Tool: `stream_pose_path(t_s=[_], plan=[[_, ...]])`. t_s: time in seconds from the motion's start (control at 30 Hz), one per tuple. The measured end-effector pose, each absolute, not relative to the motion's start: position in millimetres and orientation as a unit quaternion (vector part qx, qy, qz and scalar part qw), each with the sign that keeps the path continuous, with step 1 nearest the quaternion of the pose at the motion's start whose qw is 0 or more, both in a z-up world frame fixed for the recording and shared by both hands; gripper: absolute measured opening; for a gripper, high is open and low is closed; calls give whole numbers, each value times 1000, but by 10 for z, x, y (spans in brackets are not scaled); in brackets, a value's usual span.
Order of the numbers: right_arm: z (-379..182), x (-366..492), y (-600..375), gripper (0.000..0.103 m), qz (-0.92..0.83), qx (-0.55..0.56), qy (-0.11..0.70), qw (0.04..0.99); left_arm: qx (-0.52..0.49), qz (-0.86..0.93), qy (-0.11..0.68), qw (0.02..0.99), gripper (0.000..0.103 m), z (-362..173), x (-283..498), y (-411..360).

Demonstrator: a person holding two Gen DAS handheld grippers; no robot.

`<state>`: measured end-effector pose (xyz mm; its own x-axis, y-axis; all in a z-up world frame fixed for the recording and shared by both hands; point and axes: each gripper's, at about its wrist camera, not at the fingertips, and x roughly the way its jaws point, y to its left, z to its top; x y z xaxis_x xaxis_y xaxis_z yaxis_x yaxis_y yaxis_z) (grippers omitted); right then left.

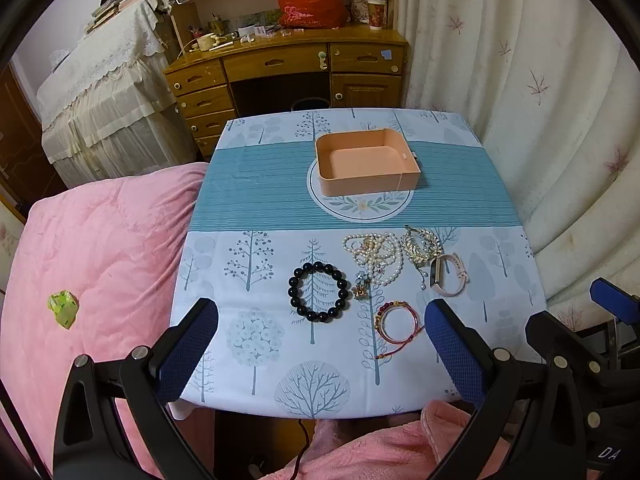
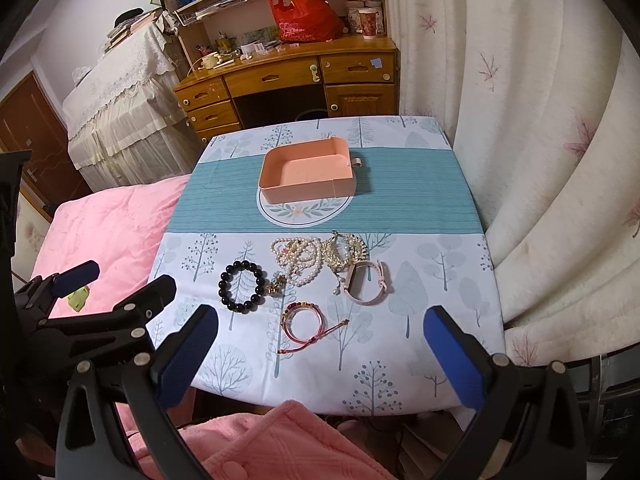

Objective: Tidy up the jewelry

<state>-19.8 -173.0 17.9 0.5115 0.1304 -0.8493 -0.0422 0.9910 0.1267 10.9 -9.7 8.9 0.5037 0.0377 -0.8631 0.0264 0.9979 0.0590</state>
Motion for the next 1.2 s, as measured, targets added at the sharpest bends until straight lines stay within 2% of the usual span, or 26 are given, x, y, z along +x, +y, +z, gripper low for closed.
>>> stream_pose_path(t_s=[1.2], plan=[[149,-83,-1699,103,49,39,491,869,27,3,495,869,102,42,215,33]])
